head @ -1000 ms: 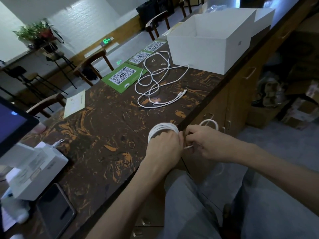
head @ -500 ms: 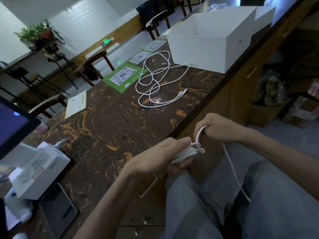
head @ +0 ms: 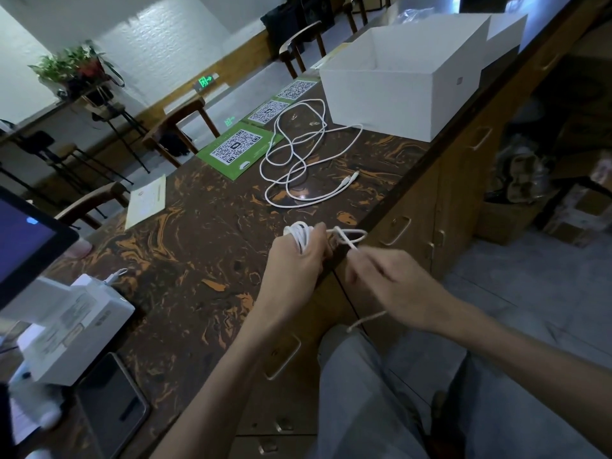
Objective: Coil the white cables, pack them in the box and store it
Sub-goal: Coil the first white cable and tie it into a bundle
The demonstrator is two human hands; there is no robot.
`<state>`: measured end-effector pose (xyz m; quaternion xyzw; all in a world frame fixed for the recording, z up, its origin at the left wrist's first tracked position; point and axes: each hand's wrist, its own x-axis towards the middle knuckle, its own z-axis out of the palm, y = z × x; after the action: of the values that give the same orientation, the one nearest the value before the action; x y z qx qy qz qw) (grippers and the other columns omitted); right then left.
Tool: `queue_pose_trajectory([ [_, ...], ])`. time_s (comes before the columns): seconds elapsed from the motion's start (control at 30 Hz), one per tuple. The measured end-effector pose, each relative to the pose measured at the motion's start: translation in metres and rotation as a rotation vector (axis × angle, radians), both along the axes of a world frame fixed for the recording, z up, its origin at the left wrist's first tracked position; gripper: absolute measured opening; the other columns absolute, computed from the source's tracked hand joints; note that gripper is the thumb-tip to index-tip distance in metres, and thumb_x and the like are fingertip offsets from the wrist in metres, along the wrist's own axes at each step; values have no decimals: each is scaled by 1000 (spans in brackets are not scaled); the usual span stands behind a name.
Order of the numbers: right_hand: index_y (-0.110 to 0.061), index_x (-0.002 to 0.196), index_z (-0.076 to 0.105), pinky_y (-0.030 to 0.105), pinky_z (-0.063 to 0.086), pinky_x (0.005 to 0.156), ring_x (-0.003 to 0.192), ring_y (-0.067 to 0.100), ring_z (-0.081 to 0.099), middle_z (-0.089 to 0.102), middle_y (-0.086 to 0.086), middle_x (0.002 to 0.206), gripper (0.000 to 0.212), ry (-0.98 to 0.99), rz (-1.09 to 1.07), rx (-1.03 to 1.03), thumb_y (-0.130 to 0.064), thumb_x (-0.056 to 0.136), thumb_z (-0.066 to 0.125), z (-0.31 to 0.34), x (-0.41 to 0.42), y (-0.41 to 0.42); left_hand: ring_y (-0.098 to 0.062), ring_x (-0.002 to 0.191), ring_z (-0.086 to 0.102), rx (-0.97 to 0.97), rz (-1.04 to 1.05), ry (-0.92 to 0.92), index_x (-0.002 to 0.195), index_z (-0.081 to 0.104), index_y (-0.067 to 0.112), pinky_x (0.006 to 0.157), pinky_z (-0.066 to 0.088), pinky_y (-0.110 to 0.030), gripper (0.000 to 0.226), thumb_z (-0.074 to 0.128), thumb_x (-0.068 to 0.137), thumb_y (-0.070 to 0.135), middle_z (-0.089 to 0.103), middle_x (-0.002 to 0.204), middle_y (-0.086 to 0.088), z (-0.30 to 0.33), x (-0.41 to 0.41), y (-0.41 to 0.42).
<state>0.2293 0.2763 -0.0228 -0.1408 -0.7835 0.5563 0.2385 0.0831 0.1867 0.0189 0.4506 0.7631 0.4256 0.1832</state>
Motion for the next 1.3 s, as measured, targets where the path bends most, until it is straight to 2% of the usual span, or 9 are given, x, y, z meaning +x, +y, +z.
queue_pose_trajectory([
  [0.17, -24, 79, 61, 31, 36, 48, 51, 20, 48, 54, 5, 61, 33, -4, -278, 186, -31, 104, 42, -4, -7, 44, -13, 43, 39, -191, -530, -96, 75, 64, -5, 44, 31, -27, 51, 46, 102, 34, 45, 49, 0, 18, -8, -15],
  [0.33, -36, 81, 65, 34, 54, 64, 68, 11, 63, 66, -6, 77, 24, -236, 216, 208, -29, 101, 52, -15, -13, 41, -10, 39, 26, 16, -401, -438, 69, 57, 3, 41, 24, -19, 45, 46, 103, 31, 33, 46, 3, 32, 6, -11],
  [0.5, -15, 103, 71, 48, 54, 85, 91, 24, 66, 69, 10, 98, 21, -365, 688, 126, -22, 101, 52, -12, -1, 22, -29, 43, 36, -26, -17, 258, 65, 50, -9, 43, 34, -44, 53, 45, 102, 29, 44, 52, -22, 17, -17, 2],
  [0.6, 4, 116, 63, 38, 51, 98, 109, 28, 63, 66, 18, 112, 36, -138, 722, -359, 10, 85, 45, -12, 7, 28, -20, 43, 33, -237, 61, 443, 62, 46, -1, 45, 32, -39, 54, 44, 100, 38, 42, 54, -16, 2, -27, -2],
  [0.7, 6, 111, 60, 38, 55, 86, 91, 31, 65, 65, 20, 94, 28, -15, 497, -843, -7, 90, 47, -11, 5, 34, -17, 43, 34, -446, 15, 504, 62, 43, 10, 46, 31, -32, 51, 41, 101, 43, 40, 54, -4, -1, -29, -7],
  [0.8, -4, 101, 67, 36, 58, 73, 71, 23, 71, 71, 11, 81, 33, -453, 87, -398, -33, 102, 50, -13, -5, 49, -17, 48, 45, -714, -286, 349, 72, 57, 6, 53, 41, -33, 60, 34, 102, 53, 49, 59, -3, 9, -28, -10],
  [0.9, -16, 95, 69, 21, 53, 56, 58, 12, 68, 69, 0, 68, 32, -603, 59, 88, -39, 102, 48, -7, -9, 57, -10, 45, 42, -955, -614, 50, 70, 58, 14, 48, 38, -21, 58, 35, 99, 59, 48, 58, 1, 19, -14, -16],
  [1.1, -6, 84, 69, 28, 49, 71, 69, 12, 61, 65, 3, 73, 76, -197, 340, -86, -57, 101, 15, 15, -11, 7, -7, 33, 26, -734, -751, -483, 66, 57, 4, 35, 23, -19, 71, 24, 100, 57, 34, 45, -1, 25, 0, -17],
  [1.3, -17, 62, 64, 12, 44, 56, 52, 3, 56, 58, -5, 55, 65, 7, 186, -470, -40, 106, 23, 16, -13, -10, -5, 21, 29, -288, -601, -971, 84, 58, -13, 30, 23, -13, 81, 51, 88, 68, 26, 33, 7, 15, -4, -19],
])
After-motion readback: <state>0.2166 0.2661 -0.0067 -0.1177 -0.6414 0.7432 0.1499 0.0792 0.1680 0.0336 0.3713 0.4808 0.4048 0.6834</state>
